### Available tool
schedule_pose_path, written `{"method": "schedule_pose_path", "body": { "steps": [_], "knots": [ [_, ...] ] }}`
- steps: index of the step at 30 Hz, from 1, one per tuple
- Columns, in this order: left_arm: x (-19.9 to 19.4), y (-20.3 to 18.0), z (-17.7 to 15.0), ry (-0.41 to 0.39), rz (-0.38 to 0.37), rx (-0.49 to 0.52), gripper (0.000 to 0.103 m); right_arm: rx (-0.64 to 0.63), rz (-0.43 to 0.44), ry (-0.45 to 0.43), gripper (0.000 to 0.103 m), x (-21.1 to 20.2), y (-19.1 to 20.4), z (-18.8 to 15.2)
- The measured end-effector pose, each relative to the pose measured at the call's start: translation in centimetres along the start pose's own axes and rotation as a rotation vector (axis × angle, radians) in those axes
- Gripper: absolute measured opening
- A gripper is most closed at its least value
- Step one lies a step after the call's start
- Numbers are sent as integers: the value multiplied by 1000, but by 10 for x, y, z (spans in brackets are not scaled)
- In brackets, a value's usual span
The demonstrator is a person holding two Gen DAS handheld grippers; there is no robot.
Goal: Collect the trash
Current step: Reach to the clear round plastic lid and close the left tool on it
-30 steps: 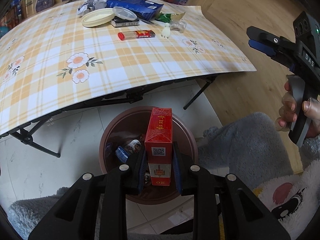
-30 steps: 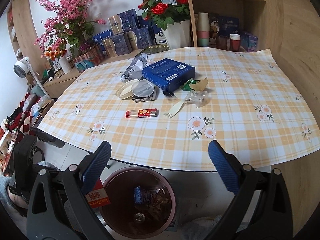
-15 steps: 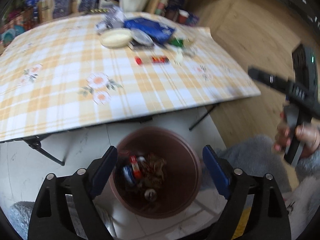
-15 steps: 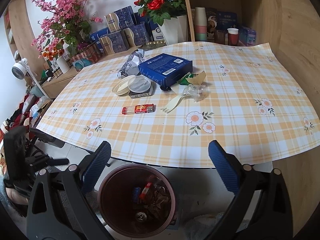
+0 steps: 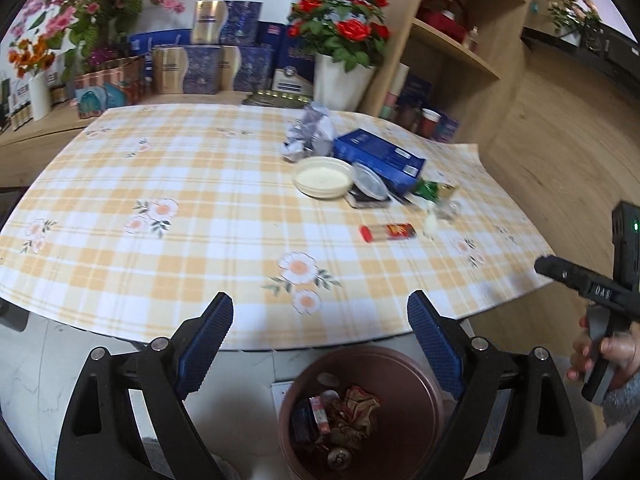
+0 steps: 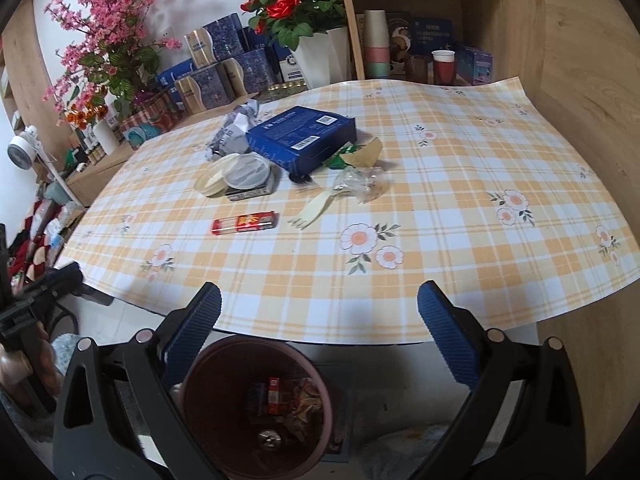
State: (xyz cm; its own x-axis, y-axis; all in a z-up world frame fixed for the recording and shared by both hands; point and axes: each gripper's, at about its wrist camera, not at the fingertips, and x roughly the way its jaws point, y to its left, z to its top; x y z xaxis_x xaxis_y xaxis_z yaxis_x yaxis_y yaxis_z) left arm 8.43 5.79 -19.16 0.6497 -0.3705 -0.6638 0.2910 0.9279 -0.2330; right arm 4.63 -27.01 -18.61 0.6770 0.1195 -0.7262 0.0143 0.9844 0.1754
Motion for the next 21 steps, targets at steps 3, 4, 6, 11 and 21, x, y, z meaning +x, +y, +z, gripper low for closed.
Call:
{"method": "schedule_pose_path", "body": {
  "steps": [3,4,6,11,21],
  "knots": [
    [0,6,3,-9,13,-12,87,-14,-18,6,97,8,-4,0],
    [1,7,4,-10,16,-13,87,-14,-21,9,97,11,-5,1],
    [5,10,7,-6,21,-16,87,-11,-26,18,97,19,-8,2],
    [21,11,15,18,5,-31,87,-19,-32,19,97,34,-9,10],
    [88,-35,57,67,-65,122,85,-31,-30,27,97,63,-8,27]
  ]
}}
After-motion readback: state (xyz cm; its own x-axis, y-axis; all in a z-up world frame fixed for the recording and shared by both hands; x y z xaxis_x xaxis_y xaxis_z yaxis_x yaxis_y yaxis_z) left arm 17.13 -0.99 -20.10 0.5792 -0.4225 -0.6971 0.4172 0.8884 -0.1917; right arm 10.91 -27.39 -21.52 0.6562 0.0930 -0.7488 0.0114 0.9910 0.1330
